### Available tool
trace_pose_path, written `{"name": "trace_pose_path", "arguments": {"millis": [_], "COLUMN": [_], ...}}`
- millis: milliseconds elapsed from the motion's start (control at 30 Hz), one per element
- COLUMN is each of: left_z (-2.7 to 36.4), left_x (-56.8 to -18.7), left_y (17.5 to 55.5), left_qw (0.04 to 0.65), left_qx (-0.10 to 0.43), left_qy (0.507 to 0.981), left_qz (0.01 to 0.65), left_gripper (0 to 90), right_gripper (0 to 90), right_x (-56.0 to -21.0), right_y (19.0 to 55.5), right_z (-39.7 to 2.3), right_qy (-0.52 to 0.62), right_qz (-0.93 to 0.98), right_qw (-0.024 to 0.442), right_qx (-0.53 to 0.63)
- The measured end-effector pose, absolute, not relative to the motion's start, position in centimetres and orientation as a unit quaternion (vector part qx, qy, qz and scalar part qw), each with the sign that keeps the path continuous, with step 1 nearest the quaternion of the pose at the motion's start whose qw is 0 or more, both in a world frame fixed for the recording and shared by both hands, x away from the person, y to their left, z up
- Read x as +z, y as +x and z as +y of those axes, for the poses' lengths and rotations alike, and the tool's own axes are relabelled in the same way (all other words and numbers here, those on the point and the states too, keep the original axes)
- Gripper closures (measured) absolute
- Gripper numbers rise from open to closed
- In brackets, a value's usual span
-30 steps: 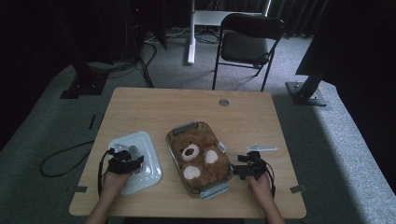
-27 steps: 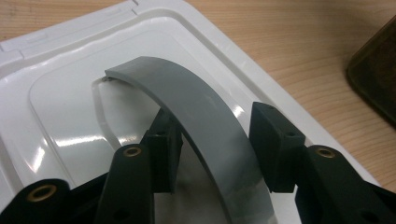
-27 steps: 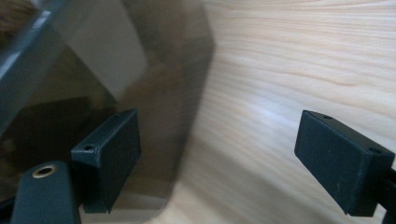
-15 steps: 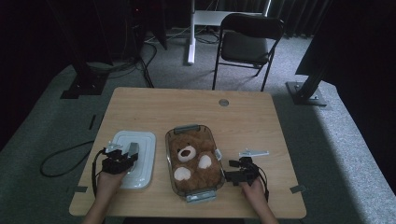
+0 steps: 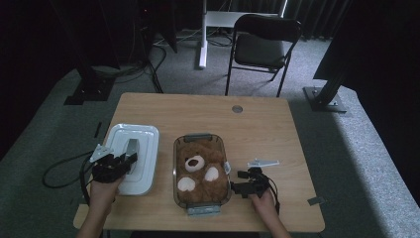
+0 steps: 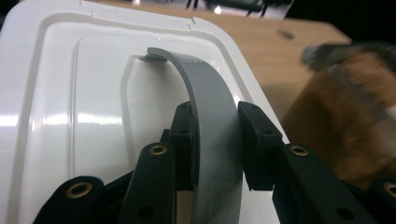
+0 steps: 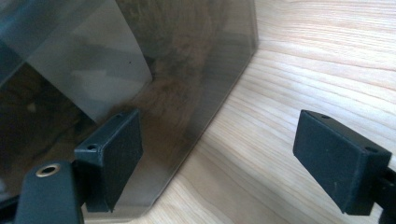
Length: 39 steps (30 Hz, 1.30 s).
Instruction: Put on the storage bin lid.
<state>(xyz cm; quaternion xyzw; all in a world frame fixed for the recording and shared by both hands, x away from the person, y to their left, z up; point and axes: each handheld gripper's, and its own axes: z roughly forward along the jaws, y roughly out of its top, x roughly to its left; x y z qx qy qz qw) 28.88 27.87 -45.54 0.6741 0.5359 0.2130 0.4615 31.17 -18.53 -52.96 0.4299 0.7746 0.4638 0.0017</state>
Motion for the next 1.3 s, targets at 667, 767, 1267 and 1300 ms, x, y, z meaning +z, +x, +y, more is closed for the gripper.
{"name": "trace_pose_path", "arguments": {"millis": [667,767,1267,1300], "left_z": [24.3,23.3,18.8,18.5], "left_x": [-40.6,-40.2,-40.5,-40.5], "left_y": [25.6,25.3,25.6,25.6], "left_qw": [0.543,0.544,0.557,0.557], "left_qx": [0.192,0.188,0.139,0.136], "left_qy": [0.678,0.687,0.709,0.712], "left_qz": [0.458,0.444,0.409,0.406], "left_gripper": [70.5,70.5,70.7,70.7], "right_gripper": [15.0,15.0,13.4,13.4], "right_x": [-53.0,-52.9,-53.1,-53.1], "right_y": [31.2,31.4,31.7,31.7], "right_z": [-14.5,-13.7,-10.4,-10.6], "right_qy": [0.396,0.393,0.367,0.369], "right_qz": [0.796,0.799,0.817,0.815], "right_qw": [0.005,0.008,0.011,0.013], "right_qx": [0.457,0.455,0.445,0.446]}}
